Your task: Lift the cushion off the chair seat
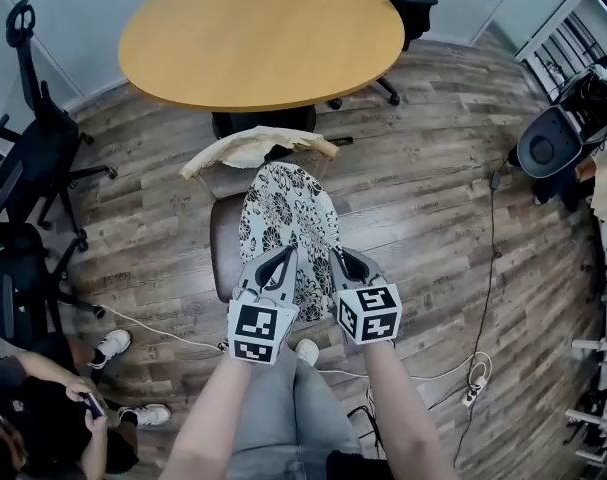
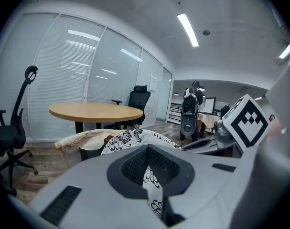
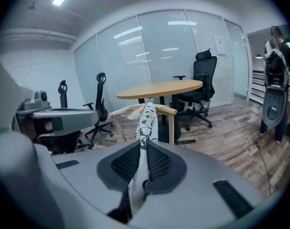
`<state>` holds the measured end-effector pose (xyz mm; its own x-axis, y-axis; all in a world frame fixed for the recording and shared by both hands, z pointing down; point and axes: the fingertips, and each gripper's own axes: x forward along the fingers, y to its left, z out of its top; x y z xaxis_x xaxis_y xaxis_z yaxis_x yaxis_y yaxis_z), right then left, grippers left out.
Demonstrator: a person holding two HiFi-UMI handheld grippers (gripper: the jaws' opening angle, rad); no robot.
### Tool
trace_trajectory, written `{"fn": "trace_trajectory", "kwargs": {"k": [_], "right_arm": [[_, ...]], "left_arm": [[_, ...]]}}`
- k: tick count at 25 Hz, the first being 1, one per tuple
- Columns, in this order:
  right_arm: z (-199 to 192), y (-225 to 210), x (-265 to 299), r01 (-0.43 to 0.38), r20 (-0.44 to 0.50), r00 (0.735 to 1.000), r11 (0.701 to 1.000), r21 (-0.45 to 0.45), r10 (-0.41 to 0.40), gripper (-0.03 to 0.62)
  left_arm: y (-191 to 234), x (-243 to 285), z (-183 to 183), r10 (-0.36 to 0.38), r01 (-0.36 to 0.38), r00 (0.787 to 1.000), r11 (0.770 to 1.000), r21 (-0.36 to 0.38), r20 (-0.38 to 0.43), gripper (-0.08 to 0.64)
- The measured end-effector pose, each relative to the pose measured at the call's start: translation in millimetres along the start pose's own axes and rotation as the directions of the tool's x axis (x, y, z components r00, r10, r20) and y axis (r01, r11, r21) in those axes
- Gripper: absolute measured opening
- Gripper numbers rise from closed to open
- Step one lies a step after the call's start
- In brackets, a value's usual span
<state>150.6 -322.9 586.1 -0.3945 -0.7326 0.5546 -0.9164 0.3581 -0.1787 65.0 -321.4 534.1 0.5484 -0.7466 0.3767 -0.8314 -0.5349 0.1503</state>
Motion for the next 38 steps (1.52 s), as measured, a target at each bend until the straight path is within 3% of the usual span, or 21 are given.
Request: {"fn": "trace_trajectory", "kwargs": {"k": [14,23,38], "right_arm": [[37.3,17.8,-54.1,-0.033,0.023,0.999,0.999,-0.027,0.034,0.040],[77.5,18.0,-80.3,-0.009,0.071,0.997,0.994,-0.113,0.017,0.040],[155.7,33.3,-141.9,0.038,0.234,0.972,0.975,-0.217,0.014,0.040]], "left_arm": [[-14.6,-24.8,37.0,-0.015,0.015,1.000,0.998,0.053,-0.010,0.003],[-29.3,-36.1,72.6,-0.024,0.022,0.999,0.997,0.071,0.022,0.003],[-47.3,-61.6,158.8,-0.026,0.012,0.981,0.997,0.073,0.194,0.003]]}}
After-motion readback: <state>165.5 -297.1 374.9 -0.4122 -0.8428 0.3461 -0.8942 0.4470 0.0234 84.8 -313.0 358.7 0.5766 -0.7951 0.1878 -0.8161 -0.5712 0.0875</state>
